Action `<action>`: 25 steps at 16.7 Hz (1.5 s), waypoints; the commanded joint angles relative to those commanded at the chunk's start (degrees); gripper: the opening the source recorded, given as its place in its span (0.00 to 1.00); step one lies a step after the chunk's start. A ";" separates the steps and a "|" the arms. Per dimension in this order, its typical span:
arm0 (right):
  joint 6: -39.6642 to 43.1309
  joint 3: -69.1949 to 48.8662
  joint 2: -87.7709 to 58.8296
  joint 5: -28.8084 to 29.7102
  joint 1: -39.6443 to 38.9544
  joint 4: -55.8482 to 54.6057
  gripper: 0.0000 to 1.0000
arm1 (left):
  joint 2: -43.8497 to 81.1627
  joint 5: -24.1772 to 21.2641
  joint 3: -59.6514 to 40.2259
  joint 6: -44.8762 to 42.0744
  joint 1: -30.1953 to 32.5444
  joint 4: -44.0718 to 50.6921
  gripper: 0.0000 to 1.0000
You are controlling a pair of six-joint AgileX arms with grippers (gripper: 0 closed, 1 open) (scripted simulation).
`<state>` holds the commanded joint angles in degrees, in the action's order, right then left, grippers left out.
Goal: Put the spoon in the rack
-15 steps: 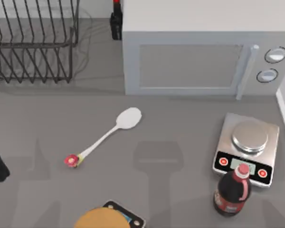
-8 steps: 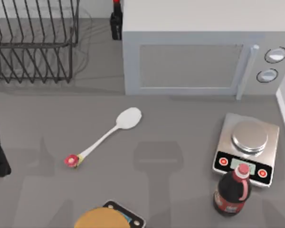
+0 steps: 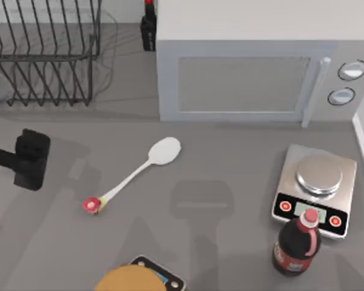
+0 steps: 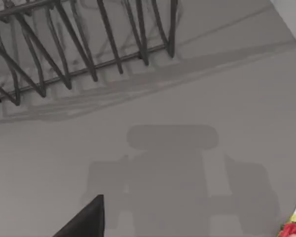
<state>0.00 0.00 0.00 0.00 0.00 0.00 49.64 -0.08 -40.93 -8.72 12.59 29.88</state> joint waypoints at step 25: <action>0.00 0.00 0.00 0.00 0.00 0.00 1.00 | 68.03 -0.11 -45.13 -10.59 14.96 28.92 1.00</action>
<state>0.00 0.00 0.00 0.00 0.00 0.00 117.67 -0.19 -86.05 -19.31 27.55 58.80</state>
